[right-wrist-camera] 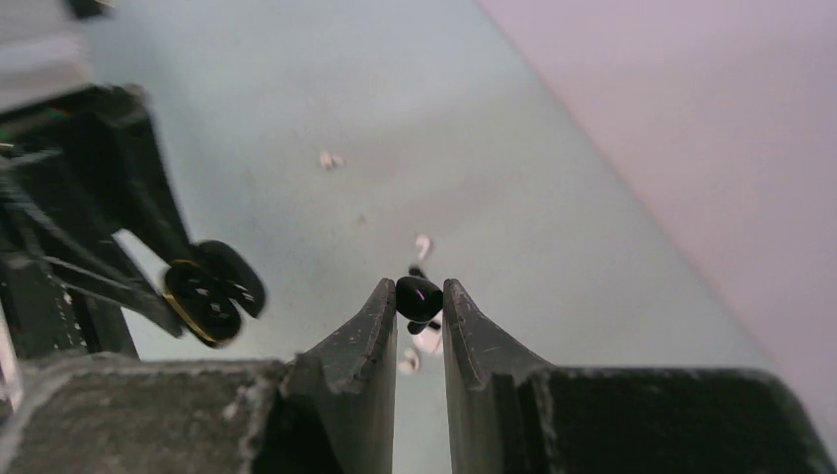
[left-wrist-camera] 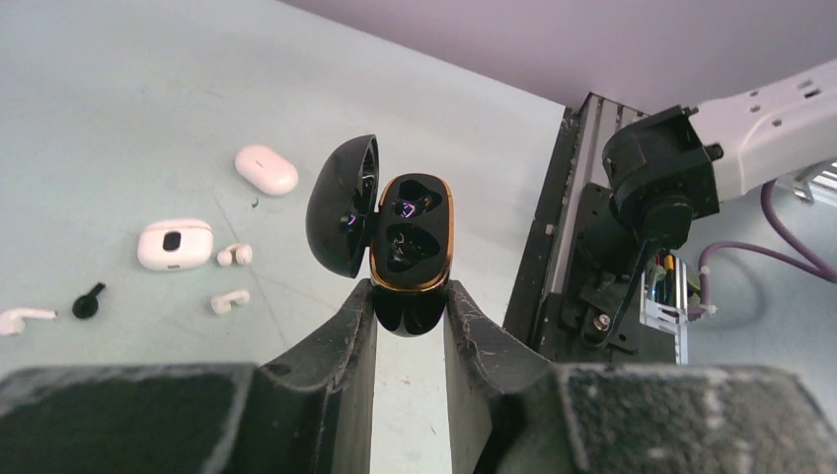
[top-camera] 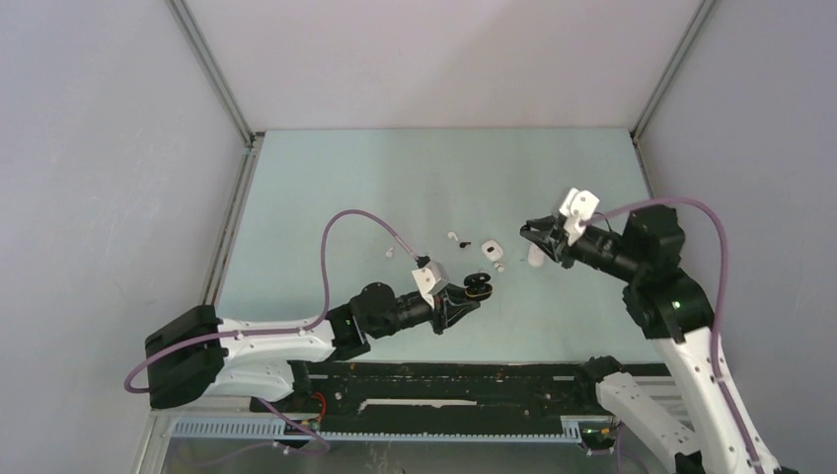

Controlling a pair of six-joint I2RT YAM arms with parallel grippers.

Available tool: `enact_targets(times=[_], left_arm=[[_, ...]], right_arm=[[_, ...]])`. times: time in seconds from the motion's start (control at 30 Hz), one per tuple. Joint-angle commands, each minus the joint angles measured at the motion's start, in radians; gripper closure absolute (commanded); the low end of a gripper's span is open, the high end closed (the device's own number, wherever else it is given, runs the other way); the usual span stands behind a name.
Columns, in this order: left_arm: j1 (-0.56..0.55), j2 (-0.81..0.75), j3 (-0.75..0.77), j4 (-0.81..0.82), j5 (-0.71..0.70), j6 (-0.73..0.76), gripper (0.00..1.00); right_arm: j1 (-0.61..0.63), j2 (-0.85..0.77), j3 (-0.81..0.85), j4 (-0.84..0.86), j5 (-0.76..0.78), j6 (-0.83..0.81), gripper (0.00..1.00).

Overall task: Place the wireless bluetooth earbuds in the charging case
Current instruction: Place the earbud in the charging case.

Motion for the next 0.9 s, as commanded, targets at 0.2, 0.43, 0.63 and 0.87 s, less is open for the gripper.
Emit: enact_targets(times=[0.2,0.43,0.63,0.87], left_arm=[[-0.004,-0.049,0.026,0.102,0.029,0.123,1.00],[-0.004,-0.101,-0.007,0.108,0.031,0.174,1.00],[-0.004,-0.129,-0.016,0.101,-0.008,0.215,1.00],[-0.004,-0.136,-0.007,0.095,0.002,0.225,1.00]], right_arm=[[0.143,-0.158,0.016,0.104,-0.169,0.124,1.00],[0.162,-0.151,-0.056,0.179,-0.179,0.238,1.00],[0.227,-0.116,-0.076,0.221,-0.140,0.305,1.00],[0.265,-0.108,-0.118,0.275,-0.126,0.344,1.00]])
